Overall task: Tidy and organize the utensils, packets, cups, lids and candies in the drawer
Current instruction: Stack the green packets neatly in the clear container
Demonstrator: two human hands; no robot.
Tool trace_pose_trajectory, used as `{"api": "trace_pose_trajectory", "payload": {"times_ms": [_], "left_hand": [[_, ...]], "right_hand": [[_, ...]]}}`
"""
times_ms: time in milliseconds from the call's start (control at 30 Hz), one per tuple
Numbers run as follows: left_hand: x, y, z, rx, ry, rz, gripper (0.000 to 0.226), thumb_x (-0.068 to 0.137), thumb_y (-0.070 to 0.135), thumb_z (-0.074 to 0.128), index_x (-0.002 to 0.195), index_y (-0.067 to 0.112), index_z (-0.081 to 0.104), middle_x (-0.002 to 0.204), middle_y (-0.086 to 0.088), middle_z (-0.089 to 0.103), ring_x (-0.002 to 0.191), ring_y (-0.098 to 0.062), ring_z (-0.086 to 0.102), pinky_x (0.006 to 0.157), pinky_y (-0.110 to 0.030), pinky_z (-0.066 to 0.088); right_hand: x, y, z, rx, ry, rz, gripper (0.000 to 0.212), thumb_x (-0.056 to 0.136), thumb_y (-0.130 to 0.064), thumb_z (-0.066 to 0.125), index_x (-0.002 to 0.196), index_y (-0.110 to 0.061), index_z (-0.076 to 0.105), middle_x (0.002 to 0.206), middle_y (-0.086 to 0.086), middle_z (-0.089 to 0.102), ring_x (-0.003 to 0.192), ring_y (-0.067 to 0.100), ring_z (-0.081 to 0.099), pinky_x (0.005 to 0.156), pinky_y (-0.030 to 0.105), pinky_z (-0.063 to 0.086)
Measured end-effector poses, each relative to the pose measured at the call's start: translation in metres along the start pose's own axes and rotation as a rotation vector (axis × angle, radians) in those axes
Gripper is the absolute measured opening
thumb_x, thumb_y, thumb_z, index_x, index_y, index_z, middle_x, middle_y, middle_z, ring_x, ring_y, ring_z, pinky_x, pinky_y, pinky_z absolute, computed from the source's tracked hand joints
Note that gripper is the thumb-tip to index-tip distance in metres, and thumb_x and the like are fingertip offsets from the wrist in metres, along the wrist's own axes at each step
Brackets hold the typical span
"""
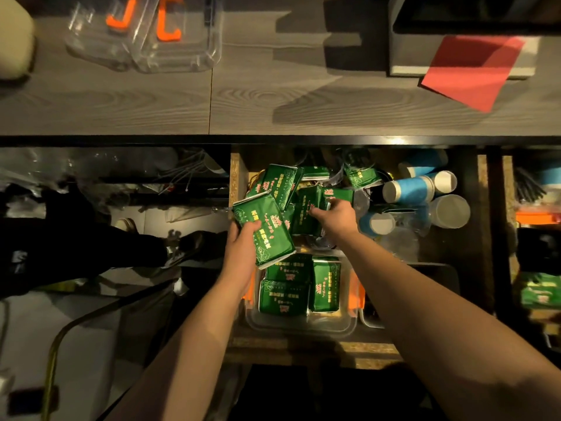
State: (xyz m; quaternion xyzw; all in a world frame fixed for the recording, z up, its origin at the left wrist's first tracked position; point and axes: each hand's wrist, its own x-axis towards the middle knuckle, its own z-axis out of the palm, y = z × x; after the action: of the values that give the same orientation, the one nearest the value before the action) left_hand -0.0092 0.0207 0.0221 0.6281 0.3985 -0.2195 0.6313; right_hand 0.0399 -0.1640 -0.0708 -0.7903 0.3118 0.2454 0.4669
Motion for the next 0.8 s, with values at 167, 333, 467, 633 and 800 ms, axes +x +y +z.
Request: {"api": "trace_pose_trajectory", "payload": {"times_ms": [167,333,467,633,800], "left_hand": [[0.0,-0.004,-0.001,-0.033,0.01,0.017,0.077,0.067,0.053,0.063,0.139,0.03,0.052,0.134,0.002,0.062,0.124,-0.022,0.057,0.108,-0.054,0.042],[-0.012,0.007,0.003,0.017,0.014,0.074,0.077,0.073,0.05,0.06,0.145,0.024,0.046,0.141,0.0,0.057,0.128,-0.021,0.053,0.11,-0.05,0.04],[-0.033,0.026,0.016,0.132,-0.041,0.154,0.085,0.08,0.047,0.057,0.157,0.025,0.028,0.161,0.0,0.032,0.146,-0.023,0.032,0.119,-0.049,0.027],[-0.06,0.039,0.035,0.106,-0.176,0.149,0.079,0.093,0.044,0.052,0.16,0.025,0.015,0.166,0.002,0.015,0.152,-0.022,0.017,0.119,-0.049,0.02],[-0.075,0.035,0.045,-0.113,-0.277,0.096,0.086,0.074,0.087,0.054,0.148,0.044,0.041,0.162,0.006,0.031,0.151,-0.025,0.025,0.117,-0.061,0.024]], "right_hand": [[-0.016,0.008,-0.024,0.307,0.023,0.044,0.056,0.079,-0.035,0.076,0.121,-0.002,0.059,0.104,0.014,0.071,0.091,0.024,0.07,0.075,0.039,0.061],[-0.063,0.004,-0.065,0.611,-0.073,-0.025,0.052,0.079,-0.022,0.073,0.122,0.002,0.057,0.105,0.015,0.07,0.088,0.021,0.07,0.077,0.035,0.058],[-0.101,-0.007,-0.095,0.78,-0.174,-0.058,0.047,0.082,-0.012,0.069,0.126,-0.002,0.056,0.1,0.012,0.072,0.091,0.025,0.068,0.083,0.038,0.056],[-0.138,-0.029,-0.116,0.824,-0.223,-0.133,0.03,0.092,-0.001,0.057,0.122,-0.005,0.057,0.092,0.004,0.075,0.085,0.018,0.071,0.072,0.03,0.056],[-0.162,-0.042,-0.116,0.773,-0.053,-0.258,0.037,0.091,0.002,0.06,0.124,-0.012,0.051,0.093,-0.005,0.073,0.081,0.006,0.07,0.074,0.026,0.058]]}}
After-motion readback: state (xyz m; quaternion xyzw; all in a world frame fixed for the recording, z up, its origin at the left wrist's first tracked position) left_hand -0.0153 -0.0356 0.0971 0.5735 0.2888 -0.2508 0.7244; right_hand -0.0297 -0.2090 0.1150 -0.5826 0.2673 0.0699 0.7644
